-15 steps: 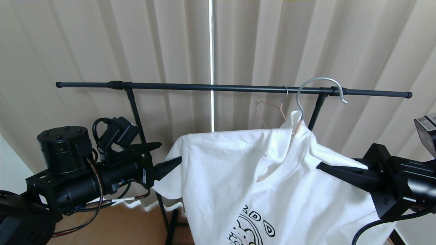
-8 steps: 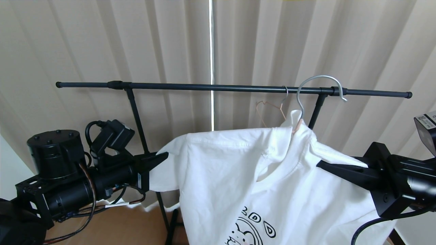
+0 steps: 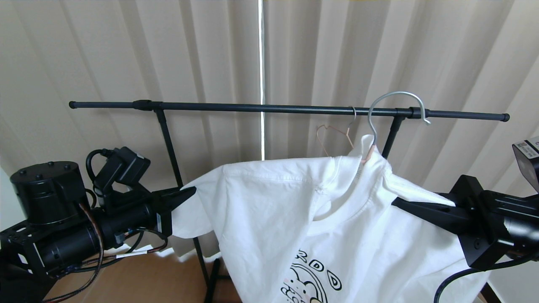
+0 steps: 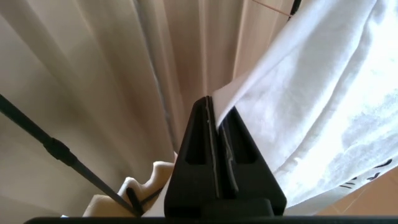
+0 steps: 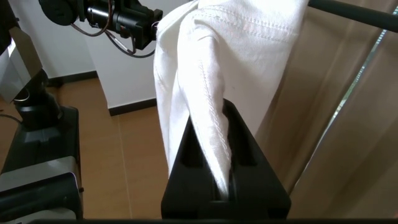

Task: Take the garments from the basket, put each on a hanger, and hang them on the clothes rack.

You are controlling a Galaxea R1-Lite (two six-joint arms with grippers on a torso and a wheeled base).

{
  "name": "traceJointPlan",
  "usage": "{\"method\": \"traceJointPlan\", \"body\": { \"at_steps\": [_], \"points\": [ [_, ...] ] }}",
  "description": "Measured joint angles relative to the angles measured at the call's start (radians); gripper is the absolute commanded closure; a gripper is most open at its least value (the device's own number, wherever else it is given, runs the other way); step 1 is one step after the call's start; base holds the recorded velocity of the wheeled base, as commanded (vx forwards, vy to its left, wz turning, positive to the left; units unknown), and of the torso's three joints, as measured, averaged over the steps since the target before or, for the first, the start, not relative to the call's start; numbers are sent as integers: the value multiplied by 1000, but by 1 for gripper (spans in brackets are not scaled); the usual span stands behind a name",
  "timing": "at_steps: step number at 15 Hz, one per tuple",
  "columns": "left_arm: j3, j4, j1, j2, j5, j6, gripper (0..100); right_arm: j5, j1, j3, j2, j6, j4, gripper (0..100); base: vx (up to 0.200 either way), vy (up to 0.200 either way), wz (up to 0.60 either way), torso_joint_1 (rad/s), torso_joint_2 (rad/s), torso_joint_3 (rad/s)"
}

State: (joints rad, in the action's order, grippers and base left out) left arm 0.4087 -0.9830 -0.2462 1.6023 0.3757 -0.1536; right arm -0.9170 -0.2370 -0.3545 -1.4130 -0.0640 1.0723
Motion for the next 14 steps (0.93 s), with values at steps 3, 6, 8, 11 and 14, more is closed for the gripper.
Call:
{"method": "traceJointPlan", "body": {
  "at_steps": [3, 6, 8, 11, 14],
  "points": [
    [-2, 0, 11, -3, -1, 1, 100, 0, 0, 0, 1, -2, 0, 100, 0, 0, 0, 0, 0, 0],
    [-4, 0, 38, -5, -3, 6, 100, 0, -1, 0, 4, -2, 0, 100, 0, 0, 0, 0, 0, 0],
    [-4, 0, 48, -5, -3, 20, 100, 0, 0, 0, 7, -2, 0, 100, 0, 0, 0, 0, 0, 0],
    [-4, 0, 62, -5, -5, 23, 100, 0, 1, 0, 9, -2, 0, 100, 0, 0, 0, 0, 0, 0],
    [-4, 0, 82, -5, -5, 23, 100, 0, 1, 0, 10, -2, 0, 100, 0, 0, 0, 0, 0, 0]
  ]
}}
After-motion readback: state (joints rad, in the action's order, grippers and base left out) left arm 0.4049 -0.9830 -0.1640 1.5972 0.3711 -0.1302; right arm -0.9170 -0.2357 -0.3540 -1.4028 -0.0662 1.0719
